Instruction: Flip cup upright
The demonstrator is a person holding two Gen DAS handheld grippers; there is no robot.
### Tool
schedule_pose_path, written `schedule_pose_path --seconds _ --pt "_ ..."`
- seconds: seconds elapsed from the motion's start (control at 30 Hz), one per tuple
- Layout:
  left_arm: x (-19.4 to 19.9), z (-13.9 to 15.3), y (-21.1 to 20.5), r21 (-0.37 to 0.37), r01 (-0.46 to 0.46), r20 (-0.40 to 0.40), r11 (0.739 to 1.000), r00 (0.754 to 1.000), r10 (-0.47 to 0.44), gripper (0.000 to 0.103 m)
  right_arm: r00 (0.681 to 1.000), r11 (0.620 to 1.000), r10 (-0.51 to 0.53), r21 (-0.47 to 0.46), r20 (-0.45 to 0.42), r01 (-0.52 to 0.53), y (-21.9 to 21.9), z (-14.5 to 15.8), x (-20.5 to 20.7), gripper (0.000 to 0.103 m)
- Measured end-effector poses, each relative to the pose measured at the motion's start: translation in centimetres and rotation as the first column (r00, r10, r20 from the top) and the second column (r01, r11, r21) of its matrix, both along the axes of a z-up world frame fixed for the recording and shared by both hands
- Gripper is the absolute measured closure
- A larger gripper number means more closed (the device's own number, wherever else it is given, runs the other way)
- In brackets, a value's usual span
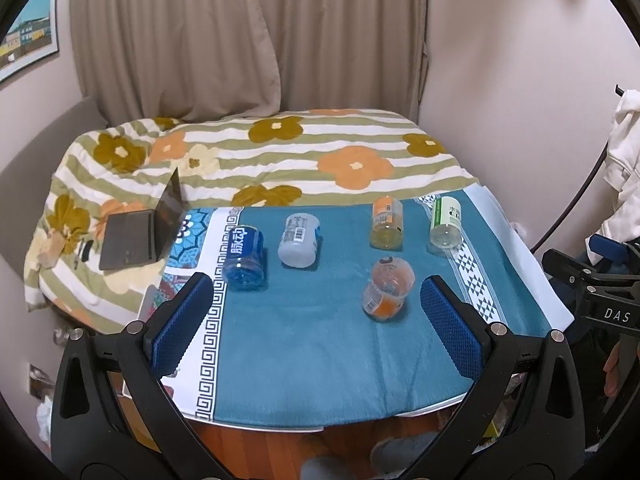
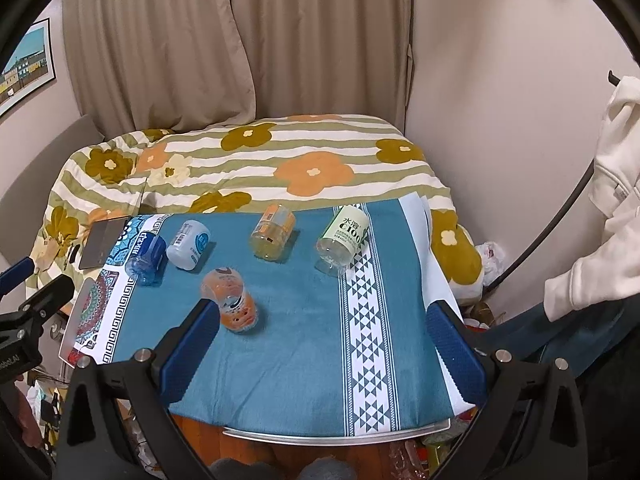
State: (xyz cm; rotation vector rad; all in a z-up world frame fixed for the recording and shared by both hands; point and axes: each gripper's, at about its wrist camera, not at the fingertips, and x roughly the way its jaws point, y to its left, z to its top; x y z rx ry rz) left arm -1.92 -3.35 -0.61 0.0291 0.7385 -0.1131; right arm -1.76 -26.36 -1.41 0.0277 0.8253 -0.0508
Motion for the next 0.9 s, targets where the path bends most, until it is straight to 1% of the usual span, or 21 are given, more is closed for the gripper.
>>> schedule_pose_path --seconds 0.4,0.9 --pt "1.3 -0.3 0.2 0.002 -0.002 0.006 1.0 1.0 0.002 0.0 1.0 1.0 0.001 -0.01 0.005 -0.001 -0.1 0.1 0.8 0.0" --pt "1.4 -0.3 0.0 0.007 -0.002 0.009 1.0 1.0 0.002 0.0 1.0 1.0 0.005 -0.007 0.004 -0.005 0.0 0.2 1.2 0.0"
